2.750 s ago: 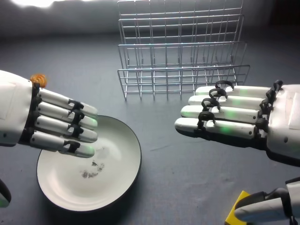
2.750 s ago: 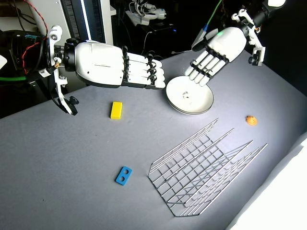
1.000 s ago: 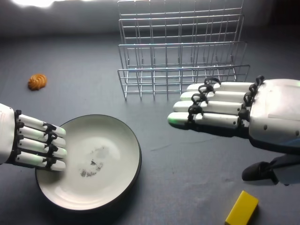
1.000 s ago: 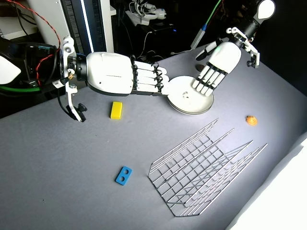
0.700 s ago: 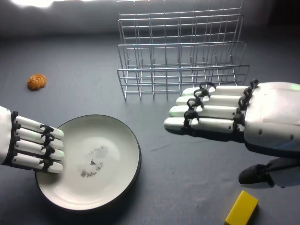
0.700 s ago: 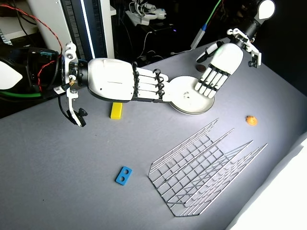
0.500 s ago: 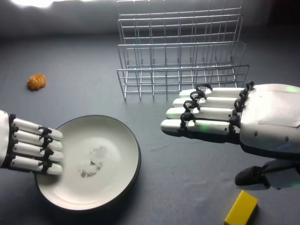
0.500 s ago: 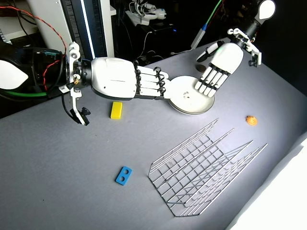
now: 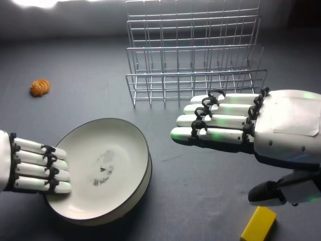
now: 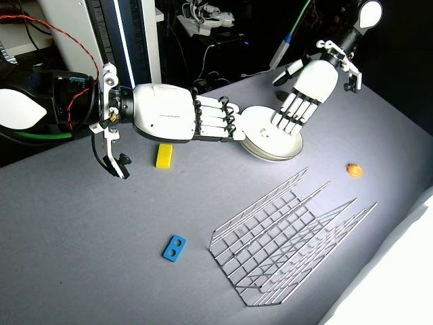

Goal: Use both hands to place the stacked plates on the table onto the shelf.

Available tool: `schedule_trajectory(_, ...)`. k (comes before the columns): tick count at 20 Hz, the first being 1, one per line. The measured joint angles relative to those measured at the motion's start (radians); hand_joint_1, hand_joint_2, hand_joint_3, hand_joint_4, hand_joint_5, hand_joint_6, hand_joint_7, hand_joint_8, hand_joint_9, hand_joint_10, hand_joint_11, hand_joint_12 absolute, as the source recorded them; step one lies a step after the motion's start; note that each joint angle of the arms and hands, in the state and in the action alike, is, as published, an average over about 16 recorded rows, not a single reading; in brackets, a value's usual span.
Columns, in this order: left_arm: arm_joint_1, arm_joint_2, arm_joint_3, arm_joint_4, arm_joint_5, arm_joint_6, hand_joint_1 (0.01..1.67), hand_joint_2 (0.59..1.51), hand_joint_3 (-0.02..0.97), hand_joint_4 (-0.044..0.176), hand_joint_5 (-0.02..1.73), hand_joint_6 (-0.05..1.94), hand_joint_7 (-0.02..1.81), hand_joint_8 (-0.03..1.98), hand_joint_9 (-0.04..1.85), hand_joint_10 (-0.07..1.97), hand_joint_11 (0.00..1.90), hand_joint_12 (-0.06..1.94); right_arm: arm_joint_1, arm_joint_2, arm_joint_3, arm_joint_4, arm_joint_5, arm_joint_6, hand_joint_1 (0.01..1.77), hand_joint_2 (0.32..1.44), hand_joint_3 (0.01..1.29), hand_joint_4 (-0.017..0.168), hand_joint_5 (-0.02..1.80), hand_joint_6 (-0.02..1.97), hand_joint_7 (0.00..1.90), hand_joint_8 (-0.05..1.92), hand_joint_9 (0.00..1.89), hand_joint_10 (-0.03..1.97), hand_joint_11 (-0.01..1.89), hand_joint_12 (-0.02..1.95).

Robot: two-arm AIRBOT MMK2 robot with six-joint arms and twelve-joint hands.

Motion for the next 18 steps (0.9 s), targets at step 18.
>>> schedule_trajectory(18, 0.039, 0.030, -0.205, -0.133, 0.122, -0.014, 0.01, 1.090, 0.013, -0.008, -0.01, -0.03, 0.00, -0.02, 0.01, 0.01, 0.02, 0.00, 0.043, -0.173, 0.108, 0.012, -0.039, -0.070, 1.09, 0.96, 0.02, -0.001, 0.02, 0.02, 0.01, 0.01, 0.01, 0.00, 0.02, -0.01)
